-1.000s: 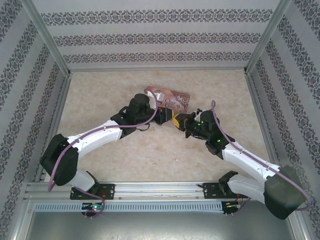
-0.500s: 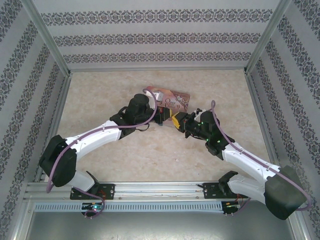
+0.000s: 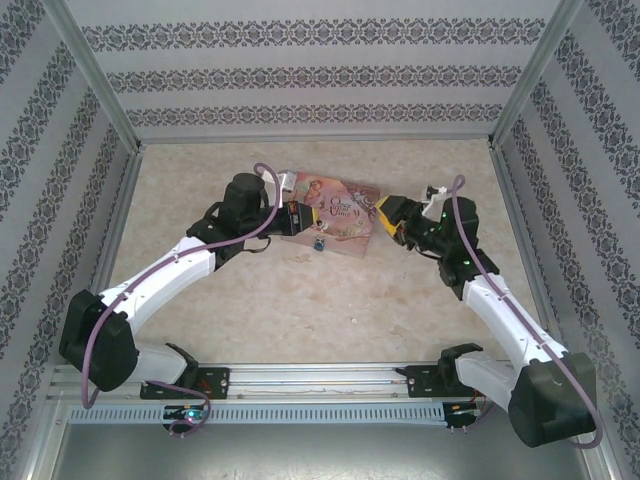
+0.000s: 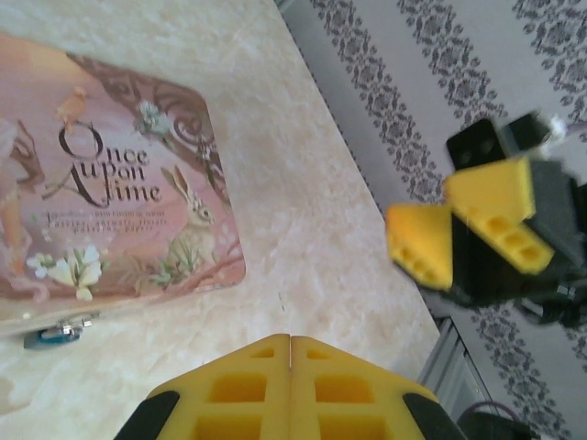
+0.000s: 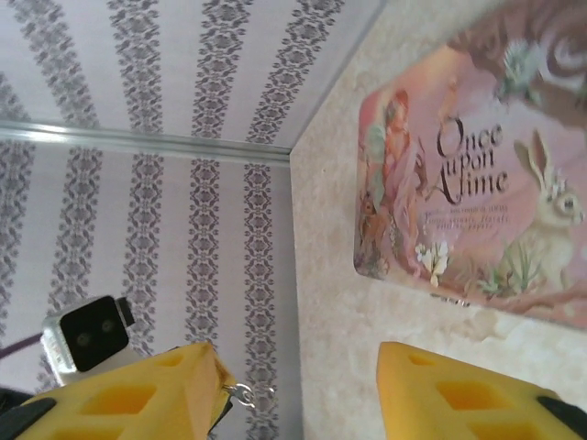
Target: Unlock the padlock with the key
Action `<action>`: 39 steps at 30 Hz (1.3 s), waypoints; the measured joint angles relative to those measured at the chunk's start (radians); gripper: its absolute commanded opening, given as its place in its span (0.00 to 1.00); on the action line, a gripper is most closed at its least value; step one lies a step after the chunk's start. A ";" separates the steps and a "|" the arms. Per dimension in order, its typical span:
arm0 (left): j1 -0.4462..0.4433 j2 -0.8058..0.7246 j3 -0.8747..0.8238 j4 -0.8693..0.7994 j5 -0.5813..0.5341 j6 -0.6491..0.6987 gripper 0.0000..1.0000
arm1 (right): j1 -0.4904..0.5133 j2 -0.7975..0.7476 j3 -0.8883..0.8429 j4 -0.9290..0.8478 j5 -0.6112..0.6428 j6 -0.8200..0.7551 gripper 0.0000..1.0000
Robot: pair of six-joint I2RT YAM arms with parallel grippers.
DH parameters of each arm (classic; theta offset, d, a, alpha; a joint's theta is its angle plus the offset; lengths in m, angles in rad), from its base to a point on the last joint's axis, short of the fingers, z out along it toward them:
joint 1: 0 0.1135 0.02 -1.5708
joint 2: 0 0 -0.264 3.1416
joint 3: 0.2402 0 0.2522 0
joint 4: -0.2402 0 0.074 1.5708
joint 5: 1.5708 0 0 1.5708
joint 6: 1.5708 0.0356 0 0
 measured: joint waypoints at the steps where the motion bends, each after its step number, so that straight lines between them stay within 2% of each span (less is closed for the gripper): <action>1: 0.000 0.000 0.000 -0.009 0.014 0.000 0.00 | -0.009 0.000 0.013 -0.005 -0.031 -0.046 0.55; 6: 0.001 -0.021 -0.003 -0.015 0.060 -0.013 0.00 | -0.011 0.000 0.043 0.001 -0.212 -0.232 0.65; 10: 0.001 -0.080 -0.010 -0.019 0.094 -0.027 0.00 | -0.010 0.021 0.043 0.009 -0.349 -0.311 0.66; 13: 0.001 -0.115 -0.010 -0.021 0.123 -0.031 0.00 | 0.009 0.033 0.042 0.012 -0.406 -0.346 0.65; 21: 0.001 -0.115 -0.010 -0.053 0.240 -0.007 0.00 | 0.173 0.029 0.029 0.063 -0.407 -0.388 0.64; 29: 0.001 -0.070 0.007 -0.070 0.327 0.002 0.00 | 0.263 0.048 0.029 0.111 -0.363 -0.397 0.60; 39: 0.001 -0.066 0.007 -0.069 0.352 0.003 0.00 | 0.312 0.079 0.029 0.119 -0.305 -0.397 0.43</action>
